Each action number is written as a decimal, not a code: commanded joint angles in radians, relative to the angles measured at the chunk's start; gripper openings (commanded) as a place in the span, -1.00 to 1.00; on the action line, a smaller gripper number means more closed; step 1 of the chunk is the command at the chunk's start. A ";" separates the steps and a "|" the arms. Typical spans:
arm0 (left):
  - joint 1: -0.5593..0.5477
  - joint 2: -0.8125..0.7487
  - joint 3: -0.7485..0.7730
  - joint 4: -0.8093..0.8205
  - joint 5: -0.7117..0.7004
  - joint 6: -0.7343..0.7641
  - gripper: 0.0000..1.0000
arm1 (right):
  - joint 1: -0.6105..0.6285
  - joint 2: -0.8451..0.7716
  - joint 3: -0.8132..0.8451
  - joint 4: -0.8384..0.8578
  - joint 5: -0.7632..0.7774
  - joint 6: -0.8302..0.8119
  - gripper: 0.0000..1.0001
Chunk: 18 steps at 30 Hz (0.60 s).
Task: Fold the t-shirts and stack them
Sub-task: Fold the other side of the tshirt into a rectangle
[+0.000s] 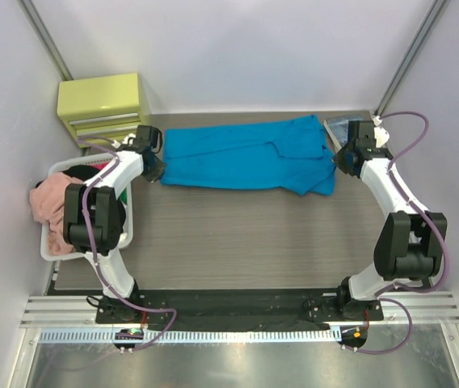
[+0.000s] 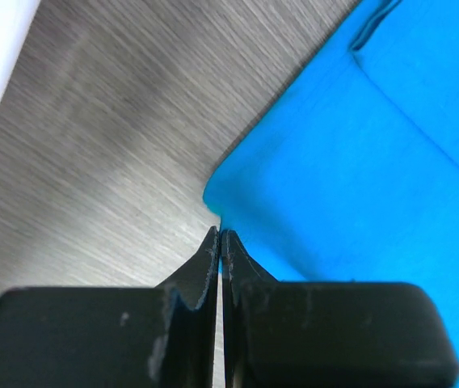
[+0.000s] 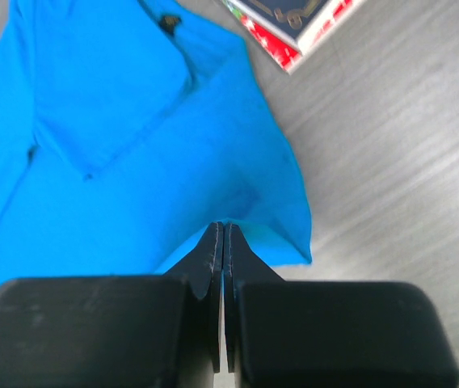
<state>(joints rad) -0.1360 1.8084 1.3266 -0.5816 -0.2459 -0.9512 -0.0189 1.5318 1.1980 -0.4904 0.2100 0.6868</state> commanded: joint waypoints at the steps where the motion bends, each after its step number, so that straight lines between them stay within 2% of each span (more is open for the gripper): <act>1: 0.013 0.026 0.055 0.005 -0.007 -0.011 -1.00 | -0.018 0.051 0.095 0.067 -0.011 -0.036 -0.98; 18: 0.022 0.097 0.154 -0.003 -0.033 0.029 -0.99 | -0.041 0.238 0.291 0.095 -0.104 -0.164 -0.97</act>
<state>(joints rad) -0.1226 1.8919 1.4326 -0.5827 -0.2466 -0.9421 -0.0528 1.7420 1.4139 -0.4389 0.1429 0.5713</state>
